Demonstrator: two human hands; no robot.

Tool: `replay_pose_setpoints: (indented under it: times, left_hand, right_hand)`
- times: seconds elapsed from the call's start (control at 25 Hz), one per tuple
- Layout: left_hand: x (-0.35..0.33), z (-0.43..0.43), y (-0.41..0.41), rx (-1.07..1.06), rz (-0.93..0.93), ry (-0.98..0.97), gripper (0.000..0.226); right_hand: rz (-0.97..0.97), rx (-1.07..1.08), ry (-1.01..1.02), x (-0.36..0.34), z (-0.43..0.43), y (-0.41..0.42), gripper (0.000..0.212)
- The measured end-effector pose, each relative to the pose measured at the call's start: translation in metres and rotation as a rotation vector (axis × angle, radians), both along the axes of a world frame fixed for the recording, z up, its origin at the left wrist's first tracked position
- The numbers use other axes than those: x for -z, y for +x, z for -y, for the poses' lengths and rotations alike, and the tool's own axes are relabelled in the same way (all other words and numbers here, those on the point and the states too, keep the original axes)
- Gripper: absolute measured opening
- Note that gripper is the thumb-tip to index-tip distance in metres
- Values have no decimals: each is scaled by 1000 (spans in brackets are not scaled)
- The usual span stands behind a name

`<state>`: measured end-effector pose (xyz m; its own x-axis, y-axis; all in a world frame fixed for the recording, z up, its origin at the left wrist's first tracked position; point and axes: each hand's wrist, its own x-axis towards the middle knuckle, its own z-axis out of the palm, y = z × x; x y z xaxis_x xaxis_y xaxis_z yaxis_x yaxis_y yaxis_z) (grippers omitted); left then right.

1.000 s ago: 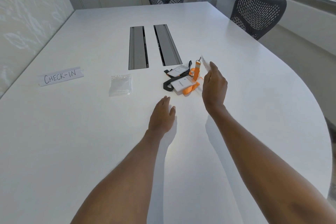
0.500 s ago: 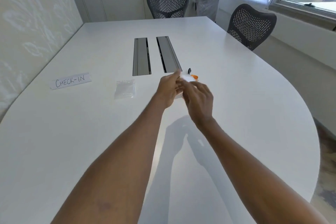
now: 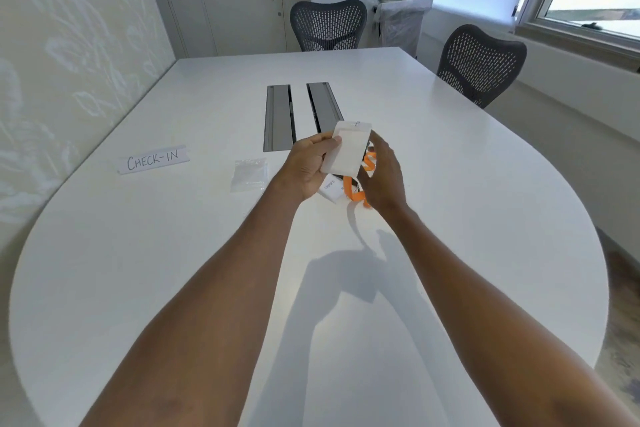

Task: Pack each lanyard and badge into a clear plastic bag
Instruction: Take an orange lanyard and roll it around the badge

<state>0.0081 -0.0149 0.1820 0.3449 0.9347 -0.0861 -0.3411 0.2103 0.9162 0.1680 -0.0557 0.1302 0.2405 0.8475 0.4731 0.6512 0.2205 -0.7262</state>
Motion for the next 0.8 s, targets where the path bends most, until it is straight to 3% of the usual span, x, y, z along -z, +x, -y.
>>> replay_pose_setpoints:
  times: [0.16,0.28,0.36,0.44,0.6,0.8]
  left_hand:
    - [-9,7,-8,41,-1,13,28]
    - [-10,13,-14,22,-38,-36,20]
    - [-8,17,-18,58,-41,-79,28]
    - [-6,20,-25,133,-68,-87,49]
    - [1,28,-45,334,-20,-79,71]
    - [12,35,-70,439,71,-50,64]
  right_hand:
    - [-31,-29,85,-14,-8,-12,22]
    - [-182,-80,107,-25,-10,-15,21]
    - [-204,-96,113,-34,-12,-15,21]
    - [-168,-96,110,-43,-14,-13,21]
    - [-59,-128,96,-57,-21,-7,21]
    - [94,-153,42,-63,-29,-10,12]
